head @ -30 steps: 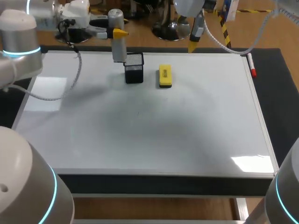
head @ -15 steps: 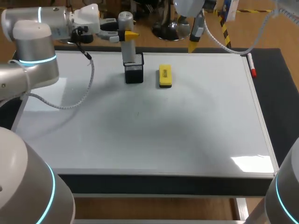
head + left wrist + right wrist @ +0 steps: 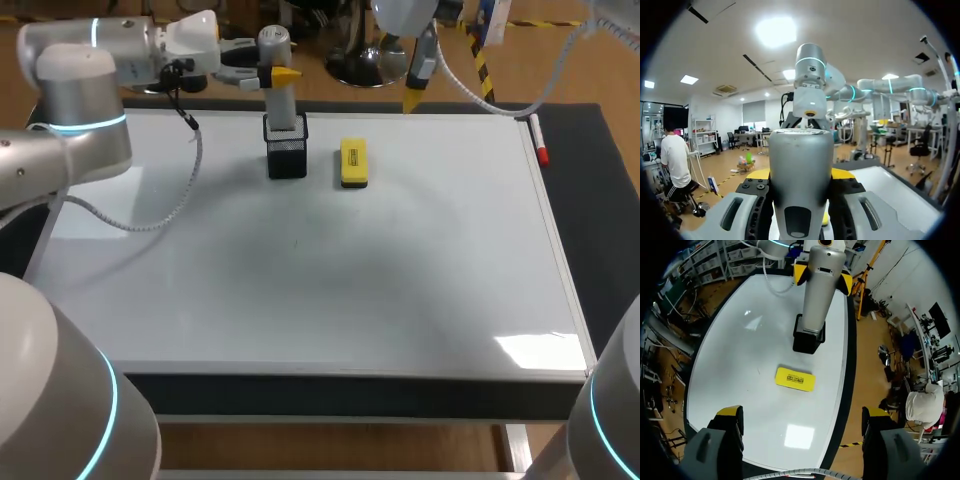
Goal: Pick up the inspection probe, press it on each red-marked spot on the whiteboard one by one, put down the probe, pick up the eraser, and wipe off all the red marks.
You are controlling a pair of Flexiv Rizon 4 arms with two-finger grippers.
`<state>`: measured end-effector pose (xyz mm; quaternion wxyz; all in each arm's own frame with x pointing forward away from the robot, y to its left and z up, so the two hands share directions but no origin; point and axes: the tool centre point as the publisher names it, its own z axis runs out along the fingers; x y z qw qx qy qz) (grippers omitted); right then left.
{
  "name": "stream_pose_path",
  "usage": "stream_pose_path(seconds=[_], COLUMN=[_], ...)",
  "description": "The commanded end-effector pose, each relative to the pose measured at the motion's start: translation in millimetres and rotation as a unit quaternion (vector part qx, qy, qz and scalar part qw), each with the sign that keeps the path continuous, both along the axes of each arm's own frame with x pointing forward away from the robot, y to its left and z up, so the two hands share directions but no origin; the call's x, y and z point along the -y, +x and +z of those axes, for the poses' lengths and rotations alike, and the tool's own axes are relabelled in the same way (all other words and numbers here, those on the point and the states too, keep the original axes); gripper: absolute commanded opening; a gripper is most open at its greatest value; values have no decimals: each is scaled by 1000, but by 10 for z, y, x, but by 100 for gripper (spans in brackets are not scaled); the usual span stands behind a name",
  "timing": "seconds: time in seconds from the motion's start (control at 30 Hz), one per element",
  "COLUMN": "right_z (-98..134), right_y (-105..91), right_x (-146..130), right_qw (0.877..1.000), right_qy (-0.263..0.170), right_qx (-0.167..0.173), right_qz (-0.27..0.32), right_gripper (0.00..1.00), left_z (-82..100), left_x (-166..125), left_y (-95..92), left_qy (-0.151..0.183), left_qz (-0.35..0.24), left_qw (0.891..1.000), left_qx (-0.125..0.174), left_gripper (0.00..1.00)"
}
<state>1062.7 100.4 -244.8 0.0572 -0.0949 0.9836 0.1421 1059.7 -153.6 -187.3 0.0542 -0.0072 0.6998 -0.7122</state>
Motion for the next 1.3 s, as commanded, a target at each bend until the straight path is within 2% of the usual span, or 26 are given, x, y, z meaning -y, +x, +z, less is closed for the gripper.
stream_pose_path(seconds=[0.03,0.53,1.3], right_z=[8,8,8], right_y=[10,10,10], right_x=[2,2,2], right_qw=[1000,1000,1000], right_qy=[-2,-2,-2], right_qx=[-1,-1,-1], right_qz=[1,1,1], right_gripper=[100,100,100], left_z=[-55,-249,-767], left_x=[21,54,44], left_y=[84,148,209], left_qy=[-4,-2,-11], left_qz=[-12,-11,-15], left_qw=[1000,1000,999], left_qx=[-2,-14,-35], left_gripper=[0,0,0])
